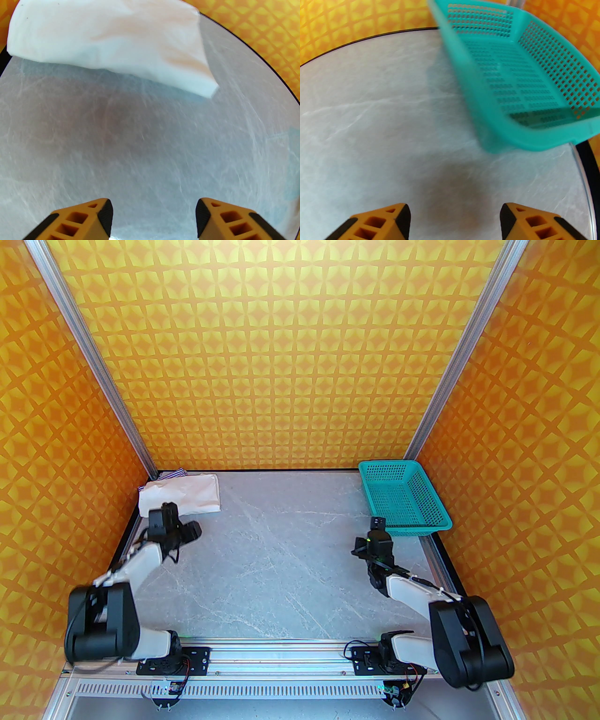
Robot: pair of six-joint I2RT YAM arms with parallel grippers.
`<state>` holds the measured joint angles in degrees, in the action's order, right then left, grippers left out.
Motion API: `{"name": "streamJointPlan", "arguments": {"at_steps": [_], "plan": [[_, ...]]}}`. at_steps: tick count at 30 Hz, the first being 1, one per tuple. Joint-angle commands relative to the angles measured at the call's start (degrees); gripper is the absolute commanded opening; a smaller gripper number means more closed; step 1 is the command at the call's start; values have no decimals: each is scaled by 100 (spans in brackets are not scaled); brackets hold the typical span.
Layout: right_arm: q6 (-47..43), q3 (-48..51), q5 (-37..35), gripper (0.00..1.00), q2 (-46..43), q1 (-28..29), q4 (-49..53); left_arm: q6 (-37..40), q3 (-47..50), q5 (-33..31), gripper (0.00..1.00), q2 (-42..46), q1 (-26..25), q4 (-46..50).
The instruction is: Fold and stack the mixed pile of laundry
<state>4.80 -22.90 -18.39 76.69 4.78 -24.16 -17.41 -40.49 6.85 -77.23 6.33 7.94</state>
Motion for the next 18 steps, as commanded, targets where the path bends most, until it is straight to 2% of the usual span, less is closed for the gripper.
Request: {"name": "streamJointPlan", "arguments": {"at_steps": [1,2,3,4,6,7,8,9,10,12,14,16,18], "plan": [[-226,78,745,70,561,-161,-2002,561,549,-507,62,578,-11,-1023],[-277,110,916,70,898,-161,-2391,806,721,-509,63,699,-23,-1229],[-463,303,1158,71,1226,-161,-3280,1071,928,-498,66,814,-22,-1535],[-438,384,1150,72,1220,-170,-3330,1321,1138,-437,69,857,-24,-1876],[-309,208,984,73,916,-179,-2480,1766,1689,-306,75,651,-18,-2884],[-313,181,963,74,953,-179,-2520,1878,1715,-155,78,514,-10,-3090],[-343,205,963,80,984,-179,-2626,1940,1537,62,77,365,-9,-2954],[-346,203,958,95,981,-179,-2596,1975,1487,248,77,172,-15,-3177],[-335,181,943,99,972,-175,-2545,1881,1412,345,77,15,-11,-3344],[-341,189,946,99,978,-170,-2564,1741,1338,530,76,-354,-16,-3977],[-338,185,951,98,970,-170,-2550,1877,1181,587,74,-593,-5,-4072],[-342,189,957,98,971,-170,-2556,1842,1484,580,77,-984,61,-5167],[-340,182,966,99,967,-170,-2549,1836,1636,598,77,-850,83,-5237]]}}
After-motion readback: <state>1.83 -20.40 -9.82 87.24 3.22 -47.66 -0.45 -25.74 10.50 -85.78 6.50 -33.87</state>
